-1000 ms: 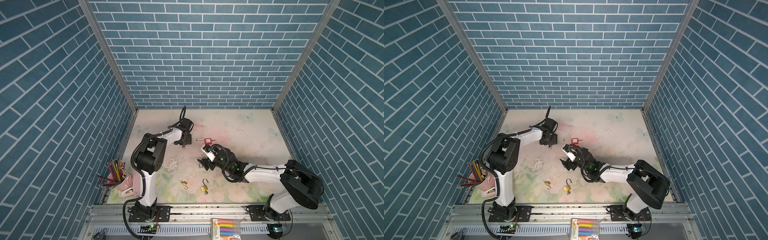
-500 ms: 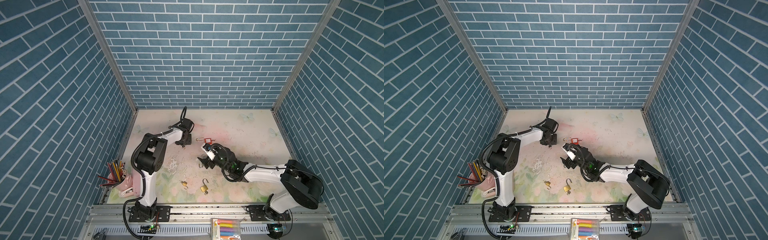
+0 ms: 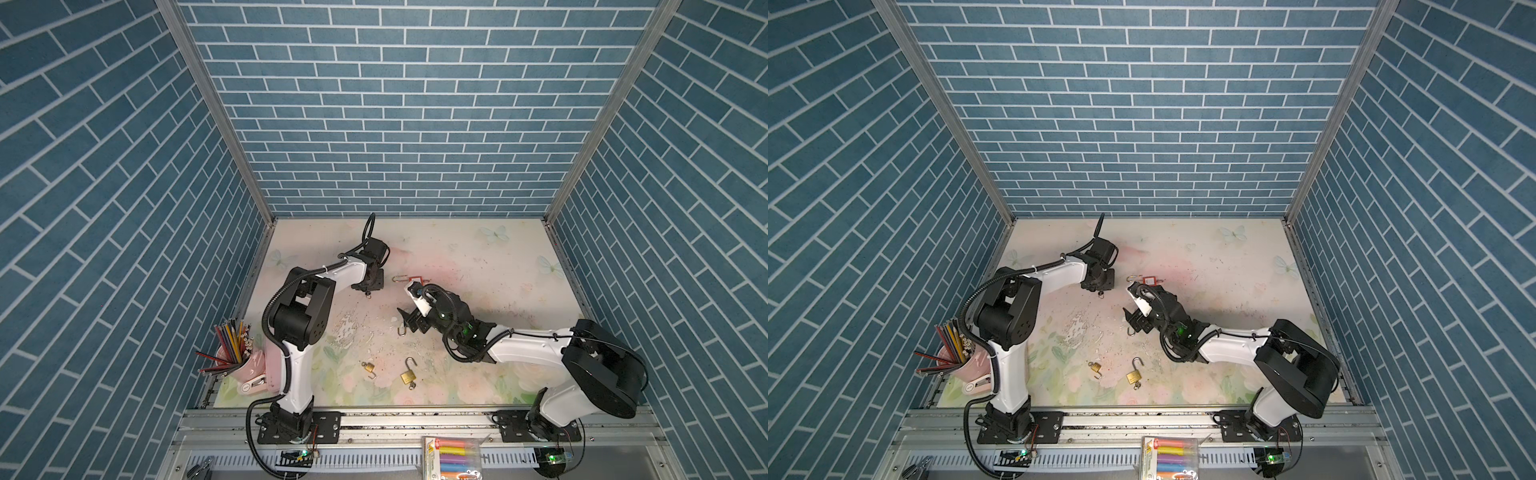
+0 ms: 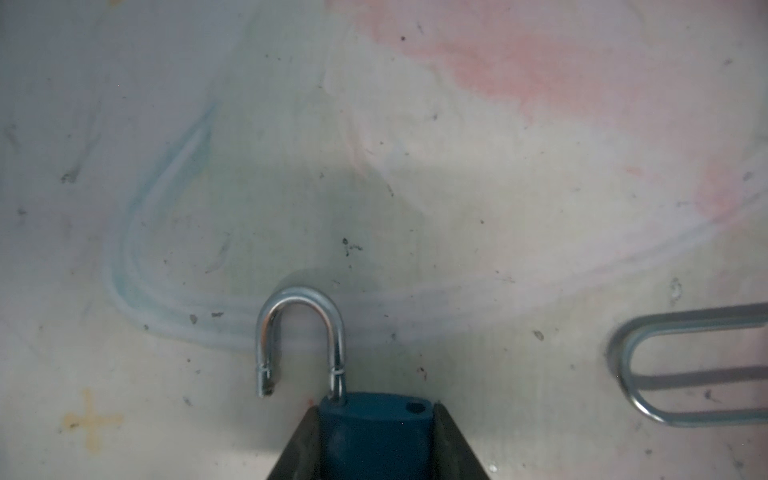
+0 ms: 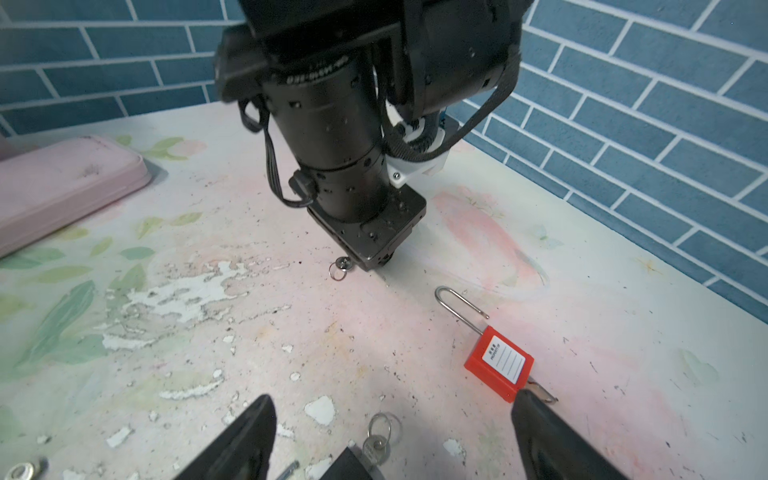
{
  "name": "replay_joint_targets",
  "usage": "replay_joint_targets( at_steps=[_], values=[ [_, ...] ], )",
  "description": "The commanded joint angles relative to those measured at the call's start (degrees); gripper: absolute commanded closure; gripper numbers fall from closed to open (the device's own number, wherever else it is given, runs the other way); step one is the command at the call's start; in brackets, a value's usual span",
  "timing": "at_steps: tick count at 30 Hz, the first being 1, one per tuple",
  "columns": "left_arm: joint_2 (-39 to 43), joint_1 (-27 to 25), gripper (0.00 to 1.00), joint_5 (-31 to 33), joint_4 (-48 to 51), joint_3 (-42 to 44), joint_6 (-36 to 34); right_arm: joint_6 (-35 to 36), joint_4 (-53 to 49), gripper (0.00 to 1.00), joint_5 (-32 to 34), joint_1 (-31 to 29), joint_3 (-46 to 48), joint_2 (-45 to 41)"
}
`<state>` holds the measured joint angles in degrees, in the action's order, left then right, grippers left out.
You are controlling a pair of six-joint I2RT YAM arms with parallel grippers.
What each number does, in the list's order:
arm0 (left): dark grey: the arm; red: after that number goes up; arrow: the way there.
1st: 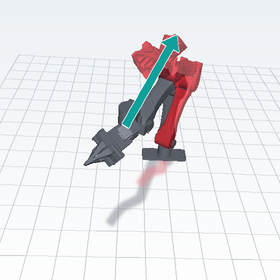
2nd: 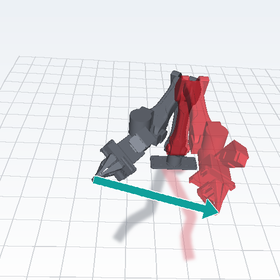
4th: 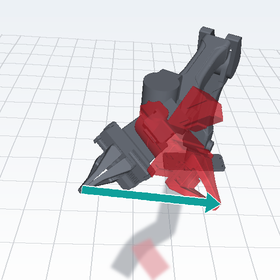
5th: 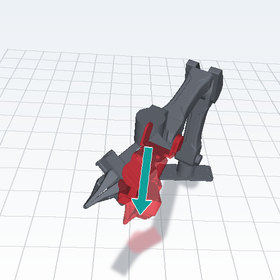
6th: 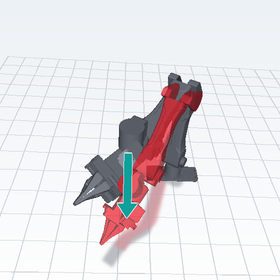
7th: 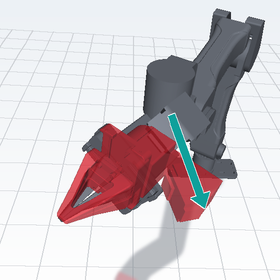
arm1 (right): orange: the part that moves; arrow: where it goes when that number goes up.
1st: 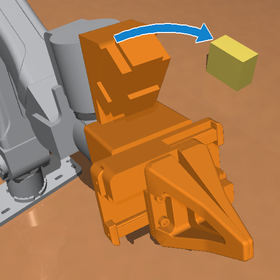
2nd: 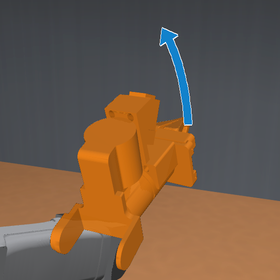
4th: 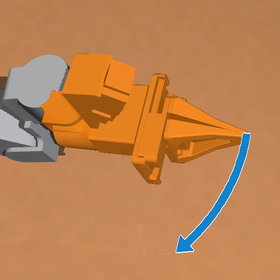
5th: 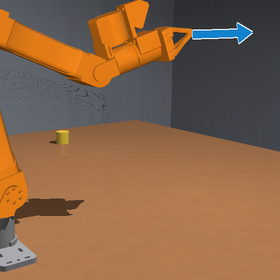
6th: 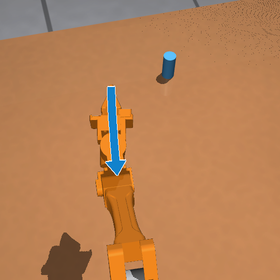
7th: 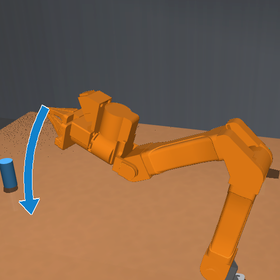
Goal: Lock with the key
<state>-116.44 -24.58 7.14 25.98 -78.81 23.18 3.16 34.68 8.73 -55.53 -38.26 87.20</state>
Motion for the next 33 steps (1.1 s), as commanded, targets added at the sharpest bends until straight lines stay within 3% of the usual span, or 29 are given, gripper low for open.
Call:
replay_joint_targets(
  at_steps=[1, 9, 13, 17, 25, 33],
  values=[
    [3.1, -0.82, 1.0, -0.58, -0.28, 0.08, -2.76, -4.52, -0.79, 0.11, 0.41, 1.99, -1.57, -3.9],
    [15.09, -2.35, 1.0, -8.86, -12.47, 0.92, -13.77, -12.39, -9.58, 0.11, -3.17, 10.54, -2.99, -16.57],
    [21.63, -5.58, 0.99, -9.68, -18.93, 4.54, -23.38, -21.44, -13.65, 0.1, -12.07, 20.51, -2.96, -22.88],
    [27.46, -10.43, 1.0, -10.44, -23.66, 9.74, -36.1, -25.36, -18.07, 0.09, -20.91, 27.11, -4.59, -24.91],
    [40.59, -22.75, 0.98, -6.26, -48.07, 34.45, -67.58, -23.59, -30.61, 0.09, -27.52, 29.36, -11.76, -22.22],
    [39.25, -26.77, 0.98, -6.18, -40.84, 32.98, -72.92, -22.38, -33.32, 0.09, -33.49, 29.5, -13.01, -19.68]
  ],
)
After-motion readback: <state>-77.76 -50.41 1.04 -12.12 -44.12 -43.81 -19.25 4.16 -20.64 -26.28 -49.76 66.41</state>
